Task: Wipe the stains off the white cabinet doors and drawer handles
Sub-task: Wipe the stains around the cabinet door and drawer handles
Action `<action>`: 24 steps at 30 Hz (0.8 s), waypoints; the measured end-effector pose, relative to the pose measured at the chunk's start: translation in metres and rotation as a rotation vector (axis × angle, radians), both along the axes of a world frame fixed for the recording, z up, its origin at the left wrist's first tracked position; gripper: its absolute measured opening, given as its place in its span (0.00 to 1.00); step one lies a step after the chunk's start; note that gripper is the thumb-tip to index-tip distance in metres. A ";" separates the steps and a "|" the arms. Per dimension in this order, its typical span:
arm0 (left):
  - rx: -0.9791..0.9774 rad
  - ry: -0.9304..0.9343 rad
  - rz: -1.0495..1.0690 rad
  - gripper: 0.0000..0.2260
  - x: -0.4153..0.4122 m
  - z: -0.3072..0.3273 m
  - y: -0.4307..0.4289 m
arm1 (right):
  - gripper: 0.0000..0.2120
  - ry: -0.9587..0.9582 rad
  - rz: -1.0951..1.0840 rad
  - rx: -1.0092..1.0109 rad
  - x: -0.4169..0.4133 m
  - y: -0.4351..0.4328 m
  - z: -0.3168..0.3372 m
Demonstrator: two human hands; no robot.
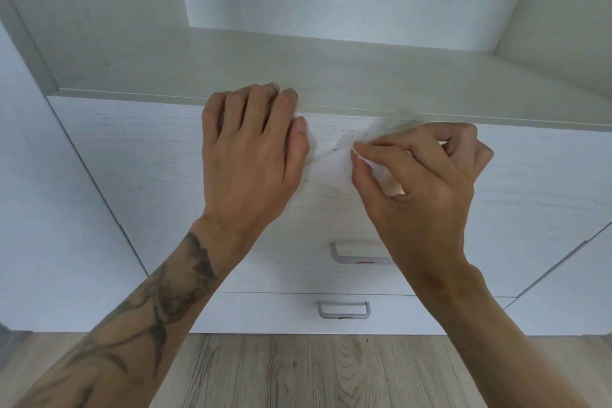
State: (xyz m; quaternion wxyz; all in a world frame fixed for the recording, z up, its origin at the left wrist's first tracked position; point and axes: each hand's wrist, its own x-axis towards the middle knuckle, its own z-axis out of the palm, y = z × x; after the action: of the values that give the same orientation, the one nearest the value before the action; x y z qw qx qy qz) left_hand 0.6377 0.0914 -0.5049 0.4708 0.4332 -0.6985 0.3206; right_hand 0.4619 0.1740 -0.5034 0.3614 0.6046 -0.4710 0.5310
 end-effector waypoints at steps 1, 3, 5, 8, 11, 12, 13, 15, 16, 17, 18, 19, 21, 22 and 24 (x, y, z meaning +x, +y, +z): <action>-0.002 -0.003 0.001 0.16 0.000 0.000 0.000 | 0.06 -0.003 0.008 0.019 0.000 -0.002 0.001; 0.000 -0.008 0.001 0.16 0.000 0.001 0.000 | 0.05 0.005 0.006 0.072 0.001 -0.007 0.004; 0.010 -0.011 0.003 0.17 0.000 0.000 0.000 | 0.03 0.027 0.017 0.083 -0.001 -0.007 0.003; 0.024 -0.017 0.008 0.17 0.001 0.000 0.001 | 0.02 0.068 0.063 0.035 -0.014 0.006 -0.003; 0.028 -0.016 0.002 0.17 0.001 0.001 0.001 | 0.03 0.056 0.065 0.007 -0.036 0.016 -0.011; 0.028 -0.015 0.001 0.17 0.001 0.002 0.002 | 0.03 0.030 0.051 0.010 -0.044 0.020 -0.013; 0.027 -0.013 0.001 0.17 0.001 0.002 0.002 | 0.03 -0.003 0.036 0.011 -0.049 0.025 -0.013; 0.025 -0.010 0.000 0.17 0.000 0.002 0.002 | 0.03 -0.056 0.035 -0.005 -0.050 0.033 -0.010; 0.024 -0.009 0.002 0.17 0.000 0.002 0.002 | 0.03 -0.056 0.057 -0.007 -0.045 0.033 -0.008; 0.021 -0.009 0.005 0.17 0.000 0.002 0.002 | 0.03 -0.035 0.092 0.003 -0.038 0.030 -0.005; 0.017 -0.008 0.007 0.16 0.000 0.002 0.002 | 0.03 -0.003 0.122 0.019 -0.029 0.024 -0.003; 0.012 -0.006 0.008 0.16 0.000 0.002 0.002 | 0.04 0.033 0.135 0.037 -0.020 0.016 -0.003; 0.006 -0.006 0.004 0.15 0.000 0.002 0.003 | 0.04 0.088 0.117 0.065 -0.010 0.000 -0.004; 0.004 -0.007 0.004 0.15 0.000 0.002 0.003 | 0.04 0.105 0.112 0.071 -0.010 -0.005 -0.005; 0.004 -0.011 0.006 0.15 0.000 0.002 0.003 | 0.04 0.127 0.117 0.047 -0.017 -0.008 -0.008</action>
State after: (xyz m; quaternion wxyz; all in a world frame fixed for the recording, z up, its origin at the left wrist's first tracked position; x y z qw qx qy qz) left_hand 0.6379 0.0942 -0.5030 0.4653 0.4344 -0.7004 0.3228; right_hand 0.4446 0.1663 -0.5110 0.3444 0.6719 -0.4235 0.5006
